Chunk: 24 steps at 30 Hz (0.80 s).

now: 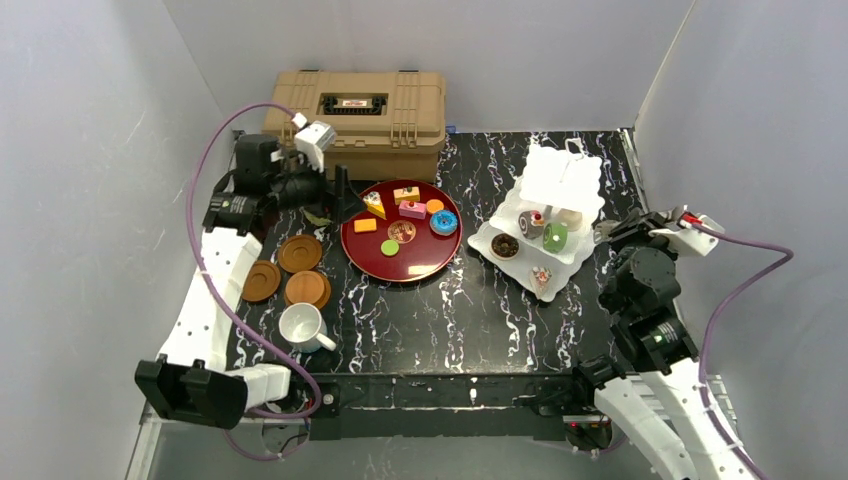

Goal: Serve the afternoon tea
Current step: Place the desert on the desert table, then adjust the desert table at the center of the board.

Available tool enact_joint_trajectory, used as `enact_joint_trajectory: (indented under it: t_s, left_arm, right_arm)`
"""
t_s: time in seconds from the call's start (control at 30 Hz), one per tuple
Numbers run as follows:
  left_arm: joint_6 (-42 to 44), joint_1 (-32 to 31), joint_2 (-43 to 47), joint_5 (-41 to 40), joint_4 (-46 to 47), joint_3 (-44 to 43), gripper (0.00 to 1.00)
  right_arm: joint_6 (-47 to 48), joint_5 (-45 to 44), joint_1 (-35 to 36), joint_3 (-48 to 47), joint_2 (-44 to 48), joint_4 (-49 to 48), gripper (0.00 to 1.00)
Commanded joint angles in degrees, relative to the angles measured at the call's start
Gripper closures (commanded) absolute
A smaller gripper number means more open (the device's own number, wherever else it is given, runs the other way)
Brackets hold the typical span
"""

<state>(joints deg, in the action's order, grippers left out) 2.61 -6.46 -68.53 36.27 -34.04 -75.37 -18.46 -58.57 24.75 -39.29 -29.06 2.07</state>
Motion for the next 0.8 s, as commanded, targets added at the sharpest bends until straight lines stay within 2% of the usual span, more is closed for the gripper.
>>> enact_joint_trajectory:
  t_s: [0.0, 0.07, 0.3, 0.4, 0.5, 0.6, 0.7, 0.77]
  left_arm:
    - [0.99, -7.62, -5.29, -0.69, -0.37, -8.7, 0.27]
    - [1.68, -11.67, -9.61, -1.78, -0.81, -14.18, 0.27]
    - [3.98, -26.66, -31.2, -4.86, -5.14, -44.73, 0.27]
    - [6.72, -34.44, -40.4, -10.91, -4.71, -57.26, 0.26]
    - [8.07, -40.69, -49.21, -18.51, -2.55, -70.23, 0.18]
    - [8.88, -45.18, -52.65, -23.2, 3.04, -71.34, 0.18]
    - [9.13, -48.08, -50.57, -25.93, 11.02, -64.07, 0.1]
    - [9.3, -49.58, -49.67, -27.21, 15.43, -59.78, 0.1]
  right_arm:
    - [1.67, 1.31, -0.14, -6.9, 2.41, 9.53, 0.63]
    - [1.59, 2.23, -0.14, -8.75, 3.42, 12.95, 0.65]
    - [0.33, 8.29, -0.1, -10.01, 3.02, 19.04, 0.7]
    - [0.49, 9.54, -0.06, -10.23, 2.65, 18.03, 0.71]
    - [0.58, 11.0, -0.06, -11.1, 2.39, 18.5, 0.72]
    - [0.65, 11.9, -0.06, -11.92, 2.78, 20.68, 0.71]
    - [0.79, 12.54, -0.06, -12.25, 3.94, 22.56, 0.7]
    - [0.86, 12.47, -0.06, -12.39, 4.9, 23.74, 0.69]
